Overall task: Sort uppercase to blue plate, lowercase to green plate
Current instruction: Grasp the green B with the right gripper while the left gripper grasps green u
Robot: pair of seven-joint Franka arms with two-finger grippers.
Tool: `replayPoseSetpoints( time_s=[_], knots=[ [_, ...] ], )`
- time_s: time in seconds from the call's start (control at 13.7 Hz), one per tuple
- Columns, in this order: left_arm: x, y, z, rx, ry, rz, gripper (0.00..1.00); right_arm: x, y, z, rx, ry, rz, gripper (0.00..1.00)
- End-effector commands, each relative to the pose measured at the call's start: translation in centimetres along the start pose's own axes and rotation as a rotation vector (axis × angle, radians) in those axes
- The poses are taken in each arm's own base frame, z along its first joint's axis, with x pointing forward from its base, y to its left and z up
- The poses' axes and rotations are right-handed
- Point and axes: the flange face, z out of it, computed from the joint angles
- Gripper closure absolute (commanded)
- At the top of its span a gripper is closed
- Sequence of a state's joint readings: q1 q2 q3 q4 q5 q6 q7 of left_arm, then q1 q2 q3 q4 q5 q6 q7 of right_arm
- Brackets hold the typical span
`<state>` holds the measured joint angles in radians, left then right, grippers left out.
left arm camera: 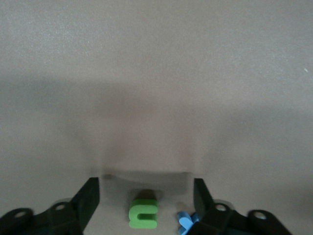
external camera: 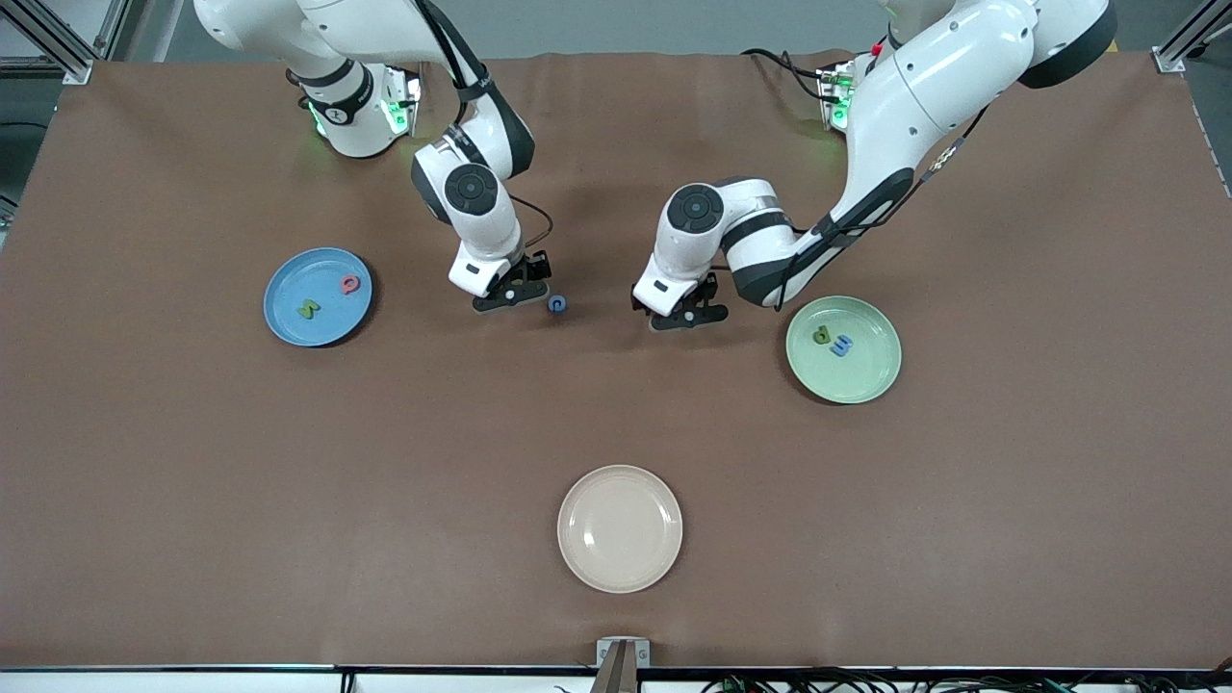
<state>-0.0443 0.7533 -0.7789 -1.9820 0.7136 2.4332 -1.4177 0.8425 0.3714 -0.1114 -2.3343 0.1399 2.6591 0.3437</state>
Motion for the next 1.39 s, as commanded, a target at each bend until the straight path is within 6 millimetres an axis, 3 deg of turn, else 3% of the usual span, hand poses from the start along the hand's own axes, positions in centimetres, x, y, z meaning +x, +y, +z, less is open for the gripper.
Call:
replayPoseSetpoints(
  time_s=[0.0,0.22,0.66,0.73,0.95,1.32],
  knots=[
    [0.0,0.4,0.3,-0.004,0.000,-0.020,0.27,0.3,-0.5,0.1,0.004,0.006,0.013,0.24],
    [-0.5,0.2,0.7,0.005,-0.010,-0.029,0.37,0.3,-0.7,0.1,0.007,0.014,0.009,0.35],
    [-1.0,0.0,1.3,0.014,-0.021,-0.031,0.47,0.4,0.0,0.1,0.002,0.001,0.022,0.97],
    [-1.3,0.2,1.3,0.014,-0.022,-0.026,0.47,0.4,0.3,0.2,0.001,-0.002,0.024,0.98],
    [-2.3,0.1,1.8,0.025,-0.033,-0.010,0.47,1.2,3.8,-1.3,-0.003,-0.065,0.001,0.99],
    [-3.8,0.1,2.5,0.041,-0.044,-0.001,0.49,3.0,16.4,-6.4,0.066,-0.156,-0.138,0.99]
  ],
)
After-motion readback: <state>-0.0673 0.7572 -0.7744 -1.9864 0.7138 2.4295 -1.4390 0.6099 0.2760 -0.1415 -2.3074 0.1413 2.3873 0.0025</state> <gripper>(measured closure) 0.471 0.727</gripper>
